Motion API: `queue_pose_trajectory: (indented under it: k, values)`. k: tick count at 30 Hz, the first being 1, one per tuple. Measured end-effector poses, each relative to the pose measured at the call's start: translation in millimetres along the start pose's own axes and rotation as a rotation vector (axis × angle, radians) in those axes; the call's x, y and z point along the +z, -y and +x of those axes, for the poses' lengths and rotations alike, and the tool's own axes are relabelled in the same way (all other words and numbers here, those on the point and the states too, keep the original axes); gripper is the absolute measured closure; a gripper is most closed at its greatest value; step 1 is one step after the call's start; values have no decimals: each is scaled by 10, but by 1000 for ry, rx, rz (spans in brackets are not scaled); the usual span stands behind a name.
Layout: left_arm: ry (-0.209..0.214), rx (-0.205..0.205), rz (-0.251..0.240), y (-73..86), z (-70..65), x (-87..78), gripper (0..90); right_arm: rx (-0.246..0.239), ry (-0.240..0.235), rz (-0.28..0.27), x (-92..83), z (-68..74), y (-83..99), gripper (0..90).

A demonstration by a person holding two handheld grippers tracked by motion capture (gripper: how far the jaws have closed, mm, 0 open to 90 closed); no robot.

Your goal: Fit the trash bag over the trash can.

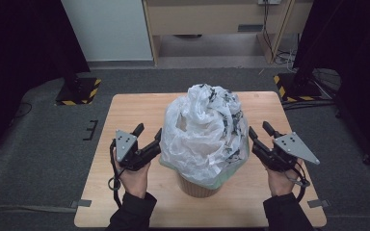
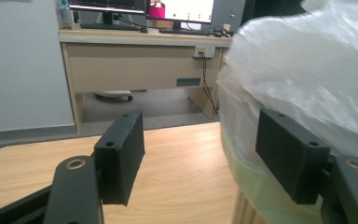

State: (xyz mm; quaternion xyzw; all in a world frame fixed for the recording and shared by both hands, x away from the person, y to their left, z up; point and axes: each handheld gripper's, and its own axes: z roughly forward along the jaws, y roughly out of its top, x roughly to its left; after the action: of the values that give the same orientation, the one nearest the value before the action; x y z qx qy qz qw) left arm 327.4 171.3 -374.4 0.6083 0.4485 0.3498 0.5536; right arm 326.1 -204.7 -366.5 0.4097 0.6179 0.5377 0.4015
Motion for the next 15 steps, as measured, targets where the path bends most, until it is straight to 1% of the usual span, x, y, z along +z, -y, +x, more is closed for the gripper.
queue_pose_trajectory:
  k: [2, 4, 7, 9, 12, 13, 15]
  values:
    - [-10, 8, 0, 20, -12, 5, 331, -15, -18, 8, 37, 82, 14, 523]
    - [-6, -7, 2, 41, -9, 8, 321, -29, -27, 19, 57, 136, 45, 537]
    - [-23, 6, 0, 63, -21, 11, 322, -29, -38, 32, 82, 185, 96, 568]
    - [-32, 11, -3, 81, -34, 11, 325, -28, -34, 42, 89, 205, 132, 581]
    - [-32, 14, -1, 93, -31, 19, 325, -18, -45, 50, 91, 202, 177, 583]
    - [-29, 12, 4, 97, -30, 22, 322, -27, -49, 50, 88, 189, 190, 588]
    - [-29, 19, 8, 98, -13, 23, 321, -30, -49, 45, 78, 172, 189, 605]
